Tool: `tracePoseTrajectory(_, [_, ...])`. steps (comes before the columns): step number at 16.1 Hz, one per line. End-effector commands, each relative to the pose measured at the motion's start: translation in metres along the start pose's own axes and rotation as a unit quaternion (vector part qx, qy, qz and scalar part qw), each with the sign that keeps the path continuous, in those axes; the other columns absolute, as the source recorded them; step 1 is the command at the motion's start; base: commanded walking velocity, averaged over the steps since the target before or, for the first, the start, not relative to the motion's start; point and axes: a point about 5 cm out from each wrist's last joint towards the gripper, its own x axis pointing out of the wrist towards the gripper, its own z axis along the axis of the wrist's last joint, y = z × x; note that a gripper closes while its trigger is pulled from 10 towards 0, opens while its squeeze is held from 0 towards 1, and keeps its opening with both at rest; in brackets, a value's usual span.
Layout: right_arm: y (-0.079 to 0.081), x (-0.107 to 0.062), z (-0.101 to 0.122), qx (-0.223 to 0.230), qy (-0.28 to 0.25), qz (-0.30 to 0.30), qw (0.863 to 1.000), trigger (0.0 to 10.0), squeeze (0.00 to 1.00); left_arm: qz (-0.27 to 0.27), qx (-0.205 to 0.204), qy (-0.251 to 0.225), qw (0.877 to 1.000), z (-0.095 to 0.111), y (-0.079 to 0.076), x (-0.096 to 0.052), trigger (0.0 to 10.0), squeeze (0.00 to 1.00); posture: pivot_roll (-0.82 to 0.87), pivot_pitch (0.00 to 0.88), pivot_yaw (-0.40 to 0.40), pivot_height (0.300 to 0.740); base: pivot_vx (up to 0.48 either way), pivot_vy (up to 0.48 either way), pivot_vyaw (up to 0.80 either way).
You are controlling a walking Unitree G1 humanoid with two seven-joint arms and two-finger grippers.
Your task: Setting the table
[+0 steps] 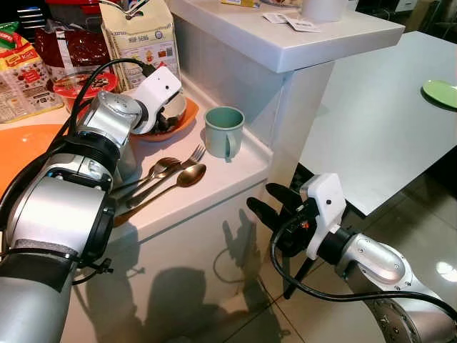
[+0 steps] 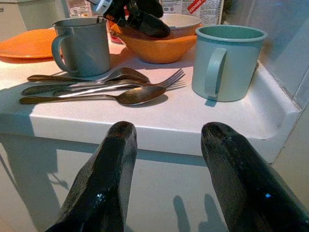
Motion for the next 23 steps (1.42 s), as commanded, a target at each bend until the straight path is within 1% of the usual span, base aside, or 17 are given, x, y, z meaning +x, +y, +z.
tracePoseTrajectory(1, [-0.0009, -0.0019, 0.0056, -0.006, -0.006, 0.000, 1.000, 10.0, 0.00, 0.003, 0.013, -0.007, 1.000, 0.0097, 0.0049, -0.0030, 0.0, 0.00, 0.03, 0.000, -0.006, 0.740, 0.000, 0.000, 0.00])
tracePoseTrajectory(8, [-0.0012, -0.0016, 0.0053, -0.007, -0.005, -0.001, 1.000, 10.0, 0.00, 0.000, 0.032, 0.004, 0.999, 0.0090, 0.0008, -0.0007, 0.0, 0.00, 0.03, 0.000, -0.003, 0.740, 0.000, 0.000, 0.00])
tracePoseTrajectory(9, [-0.0013, -0.0016, 0.0050, -0.008, -0.004, -0.001, 1.000, 10.0, 0.00, 0.002, 0.044, 0.006, 0.999, 0.0093, 0.0006, -0.0005, 0.6, 0.00, 0.03, 0.000, -0.003, 0.740, 0.000, 0.000, 0.00])
tracePoseTrajectory(10, [-0.0014, -0.0015, 0.0049, -0.008, -0.004, -0.001, 1.000, 10.0, 0.00, 0.003, 0.053, 0.008, 0.999, 0.0093, 0.0004, -0.0003, 6.7, 0.00, 0.03, 0.000, -0.003, 0.740, 0.000, 0.000, 0.00])
tracePoseTrajectory(11, [-0.0015, -0.0015, 0.0048, -0.008, -0.003, -0.001, 1.000, 10.0, 0.00, 0.004, 0.067, 0.012, 0.998, 0.0087, -0.0002, 0.0002, 10.0, 0.00, 0.03, 0.000, -0.003, 0.740, 0.000, 0.000, 0.00])
tracePoseTrajectory(12, [-0.0016, -0.0016, 0.0046, -0.009, -0.003, 0.000, 1.000, 10.0, 0.00, 0.005, 0.075, 0.016, 0.997, 0.0084, -0.0007, 0.0005, 10.0, 0.00, 0.03, 0.000, -0.003, 0.740, 0.000, 0.000, 0.00])
tracePoseTrajectory(14, [-0.0017, -0.0017, 0.0045, -0.009, -0.002, 0.000, 1.000, 10.0, 0.00, 0.000, 0.078, 0.015, 0.997, 0.0097, -0.0015, 0.0007, 10.0, 0.00, 0.03, 0.000, -0.003, 0.740, 0.000, 0.000, 0.00])
tracePoseTrajectory(15, [-0.0019, -0.0018, 0.0044, -0.009, -0.002, 0.000, 1.000, 10.0, 0.00, -0.001, 0.080, 0.015, 0.997, 0.0101, -0.0016, 0.0007, 10.0, 0.28, 0.03, 0.000, -0.003, 0.740, 0.000, 0.000, 0.00])
tracePoseTrajectory(16, [-0.0019, -0.0018, 0.0044, -0.010, -0.002, -0.001, 1.000, 10.0, 0.00, 0.000, 0.082, 0.015, 0.997, 0.0104, -0.0015, 0.0006, 10.0, 1.00, 0.03, 0.000, -0.001, 0.740, 0.000, 0.000, 0.00])
tracePoseTrajectory(17, [-0.0019, -0.0018, 0.0042, -0.010, -0.002, -0.001, 1.000, 10.0, 0.00, 0.000, 0.085, 0.016, 0.996, 0.0104, -0.0015, 0.0007, 10.0, 1.00, 0.03, 0.000, -0.001, 0.740, 0.000, 0.000, 0.00])
tracePoseTrajectory(18, [-0.0020, -0.0019, 0.0043, -0.010, -0.002, -0.001, 1.000, 10.0, 0.00, 0.003, 0.090, 0.017, 0.996, 0.0104, -0.0013, 0.0007, 10.0, 0.82, 0.03, 0.000, -0.001, 0.740, 0.000, 0.000, 0.00])
tracePoseTrajectory(19, [-0.0020, -0.0019, 0.0044, -0.010, -0.002, -0.001, 1.000, 10.0, 0.00, 0.002, 0.093, 0.019, 0.995, 0.0103, -0.0015, 0.0008, 10.0, 0.50, 0.03, 0.000, -0.001, 0.740, 0.000, 0.000, 0.00])
tracePoseTrajectory(20, [-0.0020, -0.0018, 0.0045, -0.010, -0.001, -0.001, 1.000, 10.0, 0.00, -0.003, 0.099, 0.021, 0.995, 0.0100, -0.0025, 0.0011, 10.0, 0.00, 0.03, 0.000, -0.001, 0.740, 0.000, 0.000, 0.00])
tracePoseTrajectory(23, [-0.0017, -0.0014, 0.0053, -0.011, -0.002, 0.000, 1.000, 10.0, 0.00, -0.008, 0.098, 0.023, 0.995, 0.0093, -0.0047, 0.0021, 10.0, 0.00, 0.03, 0.000, 0.001, 0.740, 0.000, 0.000, 0.00])
